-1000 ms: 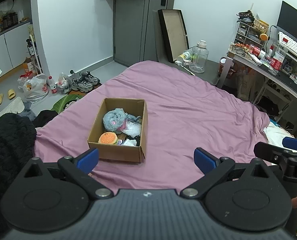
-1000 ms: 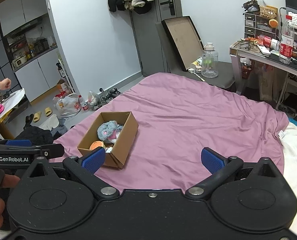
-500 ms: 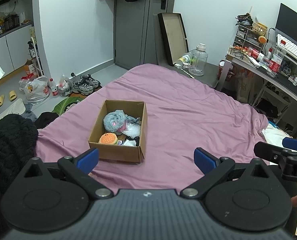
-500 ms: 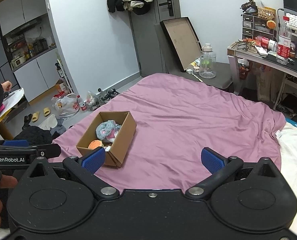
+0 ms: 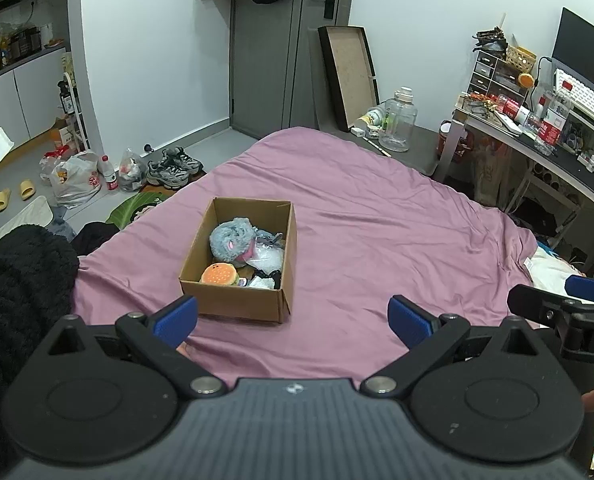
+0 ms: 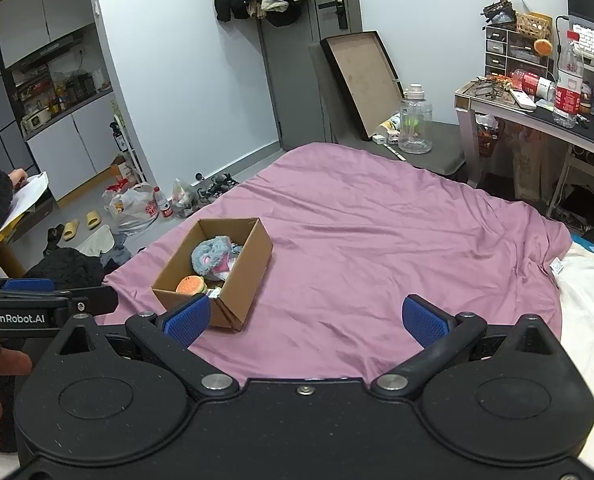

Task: Organize soft objects

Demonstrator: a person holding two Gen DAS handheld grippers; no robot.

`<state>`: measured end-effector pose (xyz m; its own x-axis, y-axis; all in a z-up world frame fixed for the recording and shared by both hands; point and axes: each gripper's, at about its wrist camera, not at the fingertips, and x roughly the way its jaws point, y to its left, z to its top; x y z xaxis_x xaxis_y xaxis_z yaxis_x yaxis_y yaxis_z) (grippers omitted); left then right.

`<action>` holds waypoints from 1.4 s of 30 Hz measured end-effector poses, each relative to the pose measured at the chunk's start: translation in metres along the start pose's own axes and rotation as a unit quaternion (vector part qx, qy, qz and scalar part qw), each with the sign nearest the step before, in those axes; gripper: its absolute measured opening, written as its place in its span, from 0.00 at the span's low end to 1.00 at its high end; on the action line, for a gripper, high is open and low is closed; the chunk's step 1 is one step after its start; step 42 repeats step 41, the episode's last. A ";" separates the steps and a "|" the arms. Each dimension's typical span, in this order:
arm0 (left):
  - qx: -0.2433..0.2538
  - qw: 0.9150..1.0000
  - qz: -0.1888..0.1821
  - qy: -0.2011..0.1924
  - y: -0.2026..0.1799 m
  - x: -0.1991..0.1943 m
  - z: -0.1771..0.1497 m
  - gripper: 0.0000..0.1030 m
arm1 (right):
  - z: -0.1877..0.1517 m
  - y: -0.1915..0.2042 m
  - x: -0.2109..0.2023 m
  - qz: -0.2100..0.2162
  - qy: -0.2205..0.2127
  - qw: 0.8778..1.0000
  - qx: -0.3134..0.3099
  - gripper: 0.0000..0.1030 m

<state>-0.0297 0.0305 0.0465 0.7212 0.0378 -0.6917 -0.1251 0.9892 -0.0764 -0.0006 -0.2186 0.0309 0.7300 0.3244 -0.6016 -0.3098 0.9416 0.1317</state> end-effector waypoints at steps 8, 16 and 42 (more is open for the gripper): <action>0.000 1.000 0.001 0.002 0.001 0.000 -0.001 0.98 | -0.001 -0.001 0.000 -0.001 0.001 1.000 0.001 1.00; -0.001 1.000 0.001 0.003 0.003 0.001 -0.001 0.98 | -0.002 -0.001 0.000 -0.001 0.001 1.000 0.001 1.00; -0.008 1.000 0.010 -0.001 0.011 0.014 -0.005 0.98 | -0.014 -0.008 0.020 0.012 0.002 1.000 0.017 1.00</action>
